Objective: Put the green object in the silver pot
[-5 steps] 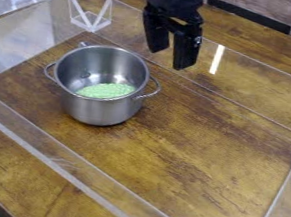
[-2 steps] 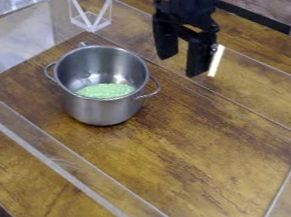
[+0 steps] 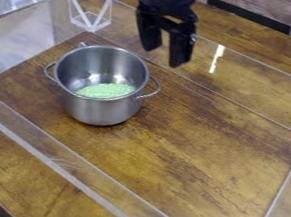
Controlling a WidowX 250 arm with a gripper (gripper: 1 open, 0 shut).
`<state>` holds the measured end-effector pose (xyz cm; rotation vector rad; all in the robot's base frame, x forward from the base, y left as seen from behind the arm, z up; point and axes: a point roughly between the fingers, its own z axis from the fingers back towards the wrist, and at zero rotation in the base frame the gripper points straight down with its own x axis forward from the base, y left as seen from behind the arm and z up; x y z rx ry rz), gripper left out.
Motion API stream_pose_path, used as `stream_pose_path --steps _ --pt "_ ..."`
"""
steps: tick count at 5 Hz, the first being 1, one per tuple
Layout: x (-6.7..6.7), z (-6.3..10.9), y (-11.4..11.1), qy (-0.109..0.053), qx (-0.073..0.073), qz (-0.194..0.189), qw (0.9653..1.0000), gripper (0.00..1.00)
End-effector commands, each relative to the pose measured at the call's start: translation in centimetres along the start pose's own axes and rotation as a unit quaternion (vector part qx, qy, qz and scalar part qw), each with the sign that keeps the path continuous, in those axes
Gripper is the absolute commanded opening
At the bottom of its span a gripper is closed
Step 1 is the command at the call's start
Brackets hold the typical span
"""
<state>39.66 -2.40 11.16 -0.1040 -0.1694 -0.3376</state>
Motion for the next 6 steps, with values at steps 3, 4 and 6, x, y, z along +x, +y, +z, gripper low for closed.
stream_pose_path --steps 3,4,6 --pt "0.5 -0.5 -2.8 -0.002 0.015 -0.062 0.998 1.0" --pt "1.1 0.8 -2.0 -0.011 0.024 -0.05 0.9984 1.0" --pt "0.1 0.6 -3.9 -0.016 0.015 -0.038 0.999 1.0"
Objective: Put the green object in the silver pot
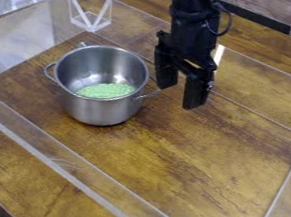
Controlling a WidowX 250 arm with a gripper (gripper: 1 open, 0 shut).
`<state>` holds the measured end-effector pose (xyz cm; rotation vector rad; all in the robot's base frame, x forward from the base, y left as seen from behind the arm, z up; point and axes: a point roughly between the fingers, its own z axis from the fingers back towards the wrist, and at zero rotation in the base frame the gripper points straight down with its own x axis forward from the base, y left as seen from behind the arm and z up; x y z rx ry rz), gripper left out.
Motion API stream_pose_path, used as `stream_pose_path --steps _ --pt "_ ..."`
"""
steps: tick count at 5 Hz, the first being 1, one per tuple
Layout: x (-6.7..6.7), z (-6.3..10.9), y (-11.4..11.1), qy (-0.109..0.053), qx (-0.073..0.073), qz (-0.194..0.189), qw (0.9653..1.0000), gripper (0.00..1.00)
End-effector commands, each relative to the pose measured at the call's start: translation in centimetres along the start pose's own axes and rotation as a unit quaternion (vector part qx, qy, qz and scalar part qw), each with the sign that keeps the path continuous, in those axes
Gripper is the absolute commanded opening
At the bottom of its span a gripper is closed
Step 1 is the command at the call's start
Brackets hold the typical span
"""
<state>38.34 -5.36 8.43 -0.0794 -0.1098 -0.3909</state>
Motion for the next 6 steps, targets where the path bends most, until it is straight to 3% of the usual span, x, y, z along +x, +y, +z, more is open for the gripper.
stream_pose_path --steps 1,2,3,4,6 --pt "1.3 3.6 -1.1 -0.048 0.019 -0.011 0.9986 1.0" --pt "1.5 3.0 0.3 -0.05 0.023 -0.034 0.9979 1.0" --pt "1.2 2.4 1.7 -0.053 0.02 -0.041 0.9976 0.0" --pt "1.1 2.0 1.9 -0.053 0.023 -0.006 0.9983 1.0" --pt "2.0 0.6 1.5 -0.041 0.019 0.012 0.9989 1.0"
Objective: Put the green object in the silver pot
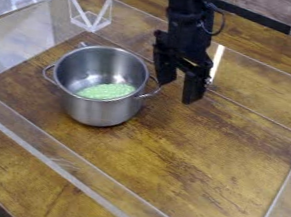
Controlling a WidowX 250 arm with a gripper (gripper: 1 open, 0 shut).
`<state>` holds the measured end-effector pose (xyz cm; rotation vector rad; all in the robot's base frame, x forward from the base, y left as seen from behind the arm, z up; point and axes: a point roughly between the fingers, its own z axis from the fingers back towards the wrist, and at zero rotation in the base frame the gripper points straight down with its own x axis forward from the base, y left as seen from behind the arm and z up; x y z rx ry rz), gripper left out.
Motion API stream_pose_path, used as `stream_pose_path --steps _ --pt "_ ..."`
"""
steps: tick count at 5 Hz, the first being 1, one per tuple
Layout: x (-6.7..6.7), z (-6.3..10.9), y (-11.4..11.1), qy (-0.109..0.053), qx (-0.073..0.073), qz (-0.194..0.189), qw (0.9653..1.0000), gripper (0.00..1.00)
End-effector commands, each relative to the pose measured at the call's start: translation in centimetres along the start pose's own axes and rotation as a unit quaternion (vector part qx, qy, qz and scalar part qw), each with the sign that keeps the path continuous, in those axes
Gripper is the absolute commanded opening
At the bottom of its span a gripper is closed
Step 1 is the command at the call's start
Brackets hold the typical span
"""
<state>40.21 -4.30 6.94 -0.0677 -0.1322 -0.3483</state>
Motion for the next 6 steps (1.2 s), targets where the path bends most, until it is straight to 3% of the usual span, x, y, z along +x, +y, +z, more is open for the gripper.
stream_pose_path --steps 1,3,4,6 --pt "1.1 2.1 -0.7 -0.019 0.009 -0.014 0.9997 1.0" --pt "1.6 2.0 0.0 -0.019 0.001 -0.062 0.9979 1.0" --pt "2.0 3.6 -0.1 -0.023 -0.007 -0.081 0.9964 1.0" --pt "1.2 5.6 -0.5 -0.014 -0.014 -0.073 0.9972 1.0"
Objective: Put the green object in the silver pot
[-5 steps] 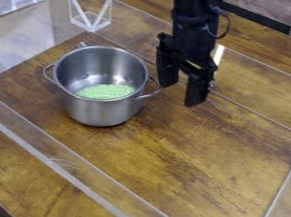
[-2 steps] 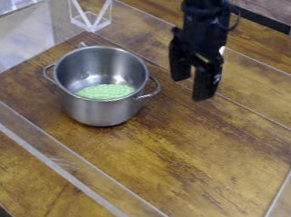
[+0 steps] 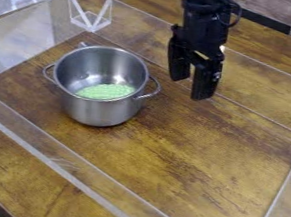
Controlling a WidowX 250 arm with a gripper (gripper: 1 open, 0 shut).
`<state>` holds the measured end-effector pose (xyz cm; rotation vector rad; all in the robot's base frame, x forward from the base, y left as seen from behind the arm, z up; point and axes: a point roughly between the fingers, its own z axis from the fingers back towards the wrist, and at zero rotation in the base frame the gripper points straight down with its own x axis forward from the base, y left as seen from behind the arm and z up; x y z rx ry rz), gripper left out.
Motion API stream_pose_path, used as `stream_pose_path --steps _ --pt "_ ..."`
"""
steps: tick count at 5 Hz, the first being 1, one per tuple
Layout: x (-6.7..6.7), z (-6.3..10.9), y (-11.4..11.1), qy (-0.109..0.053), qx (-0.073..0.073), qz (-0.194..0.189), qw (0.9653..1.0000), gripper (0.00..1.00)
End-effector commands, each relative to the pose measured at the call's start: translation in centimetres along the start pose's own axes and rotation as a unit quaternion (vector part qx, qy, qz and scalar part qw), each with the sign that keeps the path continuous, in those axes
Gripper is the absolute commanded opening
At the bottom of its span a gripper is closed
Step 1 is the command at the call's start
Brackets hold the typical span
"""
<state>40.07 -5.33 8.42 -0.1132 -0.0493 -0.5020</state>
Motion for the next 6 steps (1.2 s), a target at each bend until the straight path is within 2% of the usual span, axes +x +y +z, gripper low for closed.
stream_pose_path --steps 1,2,4,6 --pt "0.1 3.5 -0.3 -0.053 0.025 0.015 0.9982 1.0" --pt "0.2 2.9 -0.7 -0.059 0.026 0.024 0.9976 1.0" --pt "-1.9 5.1 1.6 -0.063 0.043 0.033 0.9966 1.0" --pt "0.0 3.2 -0.3 -0.07 0.036 0.031 0.9964 1.0"
